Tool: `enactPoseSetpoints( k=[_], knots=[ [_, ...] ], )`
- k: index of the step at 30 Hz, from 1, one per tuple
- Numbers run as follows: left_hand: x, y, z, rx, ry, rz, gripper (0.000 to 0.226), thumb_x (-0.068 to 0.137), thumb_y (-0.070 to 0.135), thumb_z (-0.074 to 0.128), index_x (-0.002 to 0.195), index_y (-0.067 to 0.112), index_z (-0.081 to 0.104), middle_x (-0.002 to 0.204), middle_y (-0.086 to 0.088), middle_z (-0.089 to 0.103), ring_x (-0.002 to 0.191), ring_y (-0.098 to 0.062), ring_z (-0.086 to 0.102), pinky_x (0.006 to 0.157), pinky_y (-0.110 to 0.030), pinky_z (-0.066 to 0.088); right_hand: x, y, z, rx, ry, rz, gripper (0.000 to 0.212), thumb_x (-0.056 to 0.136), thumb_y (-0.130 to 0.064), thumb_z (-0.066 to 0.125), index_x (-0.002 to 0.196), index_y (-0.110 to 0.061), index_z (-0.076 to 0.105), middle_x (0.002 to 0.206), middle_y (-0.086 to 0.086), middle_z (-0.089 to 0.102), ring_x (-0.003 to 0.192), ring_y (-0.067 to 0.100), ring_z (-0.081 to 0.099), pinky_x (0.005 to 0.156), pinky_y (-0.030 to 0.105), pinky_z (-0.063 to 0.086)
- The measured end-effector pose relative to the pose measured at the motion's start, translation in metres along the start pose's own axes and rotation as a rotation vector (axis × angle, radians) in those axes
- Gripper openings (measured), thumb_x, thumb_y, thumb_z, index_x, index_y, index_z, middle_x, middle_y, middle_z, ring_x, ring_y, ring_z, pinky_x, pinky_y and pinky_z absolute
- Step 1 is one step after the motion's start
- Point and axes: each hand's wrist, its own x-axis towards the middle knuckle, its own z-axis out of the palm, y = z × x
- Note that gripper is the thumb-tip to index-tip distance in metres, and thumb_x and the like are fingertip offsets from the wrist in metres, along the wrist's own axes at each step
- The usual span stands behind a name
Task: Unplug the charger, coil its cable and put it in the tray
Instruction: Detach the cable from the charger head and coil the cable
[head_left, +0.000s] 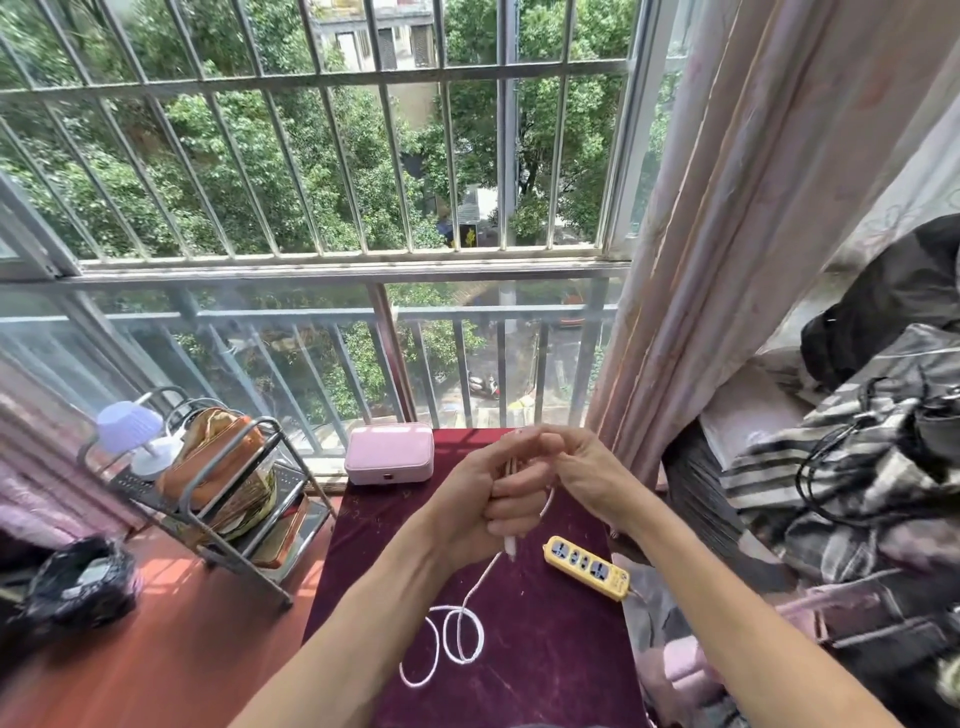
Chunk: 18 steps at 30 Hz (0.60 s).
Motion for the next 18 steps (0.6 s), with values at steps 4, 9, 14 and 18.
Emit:
enactPoseSetpoints(
  k=[4, 9, 14, 18],
  knots=[
    [0.004, 0.014, 0.01, -0.033, -0.004, 0.062, 0.031, 0.101, 0.008, 0.041, 0.125, 0.004, 0.06, 0.05, 0.004, 0.042, 0.035, -0.005, 0.02, 0.032, -0.018, 0.014, -0.005, 0.04, 0.034, -0.038, 0.148, 0.046, 0.051, 0.11, -0.009, 0.051, 0.077, -0.038, 0.077, 0.06, -0.003, 0.065, 0.057, 0.019, 0.052, 0.057, 0.034, 0.043],
    [0.012, 0.032, 0.014, 0.057, 0.043, 0.116, 0.037, 0.101, 0.005, 0.034, 0.135, 0.005, 0.049, 0.061, 0.001, 0.045, 0.038, -0.005, 0.022, 0.033, -0.017, 0.016, -0.021, 0.069, 0.057, -0.345, 0.089, 0.044, 0.034, 0.105, -0.038, 0.051, 0.074, -0.048, 0.062, 0.055, -0.023, 0.057, 0.05, -0.001, 0.045, 0.056, 0.02, 0.037],
    [0.012, 0.044, -0.007, 0.204, 0.15, 0.136, 0.046, 0.093, 0.0, 0.039, 0.139, 0.005, 0.048, 0.071, -0.003, 0.051, 0.046, -0.008, 0.042, 0.038, -0.017, 0.03, -0.038, 0.053, 0.059, -0.743, -0.016, 0.056, 0.024, 0.11, -0.047, 0.044, 0.128, -0.044, 0.059, 0.118, -0.02, 0.077, 0.107, 0.003, 0.072, 0.097, 0.032, 0.055],
    [0.005, 0.051, -0.031, 0.317, 0.253, 0.12, 0.054, 0.09, 0.0, 0.044, 0.144, 0.005, 0.048, 0.087, -0.007, 0.059, 0.068, -0.016, 0.06, 0.077, -0.04, 0.057, -0.051, 0.031, 0.047, -0.94, -0.026, -0.042, 0.025, 0.108, -0.047, 0.047, 0.127, -0.041, 0.062, 0.113, -0.016, 0.075, 0.104, 0.006, 0.07, 0.089, 0.035, 0.056]
  ],
)
